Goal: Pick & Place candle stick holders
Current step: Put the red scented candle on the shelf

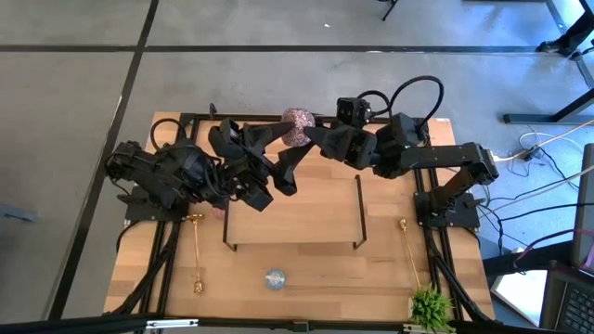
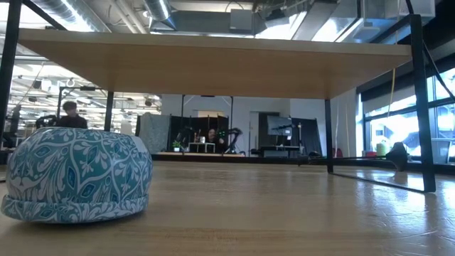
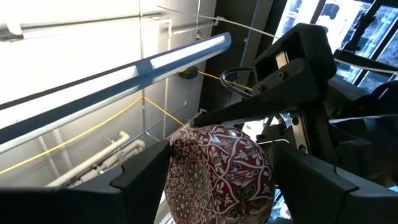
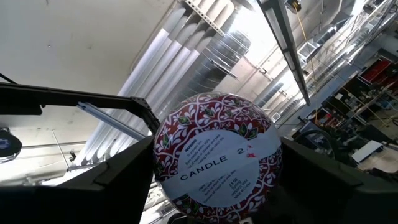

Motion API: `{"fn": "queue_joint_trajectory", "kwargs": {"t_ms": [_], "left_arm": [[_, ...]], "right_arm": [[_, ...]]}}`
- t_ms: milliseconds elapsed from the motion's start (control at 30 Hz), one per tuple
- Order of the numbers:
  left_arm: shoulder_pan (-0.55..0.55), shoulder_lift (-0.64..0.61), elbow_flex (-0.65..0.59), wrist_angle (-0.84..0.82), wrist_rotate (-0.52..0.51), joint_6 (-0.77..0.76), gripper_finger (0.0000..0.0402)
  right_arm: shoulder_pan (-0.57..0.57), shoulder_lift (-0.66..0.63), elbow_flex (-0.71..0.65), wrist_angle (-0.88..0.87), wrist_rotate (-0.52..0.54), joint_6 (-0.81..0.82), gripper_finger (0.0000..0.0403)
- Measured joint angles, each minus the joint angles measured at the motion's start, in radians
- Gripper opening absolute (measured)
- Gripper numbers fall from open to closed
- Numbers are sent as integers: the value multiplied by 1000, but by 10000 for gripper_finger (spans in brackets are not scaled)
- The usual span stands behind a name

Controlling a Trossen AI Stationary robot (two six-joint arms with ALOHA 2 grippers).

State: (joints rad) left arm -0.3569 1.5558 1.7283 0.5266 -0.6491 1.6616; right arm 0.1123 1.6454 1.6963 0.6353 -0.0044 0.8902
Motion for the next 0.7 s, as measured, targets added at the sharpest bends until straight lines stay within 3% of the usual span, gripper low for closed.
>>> {"fn": "queue_joint_trajectory", "kwargs": {"t_ms": [533, 700], "left_arm": [[-1, 0, 0, 0, 16, -51, 274], [2, 2, -2, 17, -5, 13, 274]], "right_arm": [[0, -1, 1, -16, -63, 15, 307], [2, -2, 2, -30, -90, 45, 307]]}}
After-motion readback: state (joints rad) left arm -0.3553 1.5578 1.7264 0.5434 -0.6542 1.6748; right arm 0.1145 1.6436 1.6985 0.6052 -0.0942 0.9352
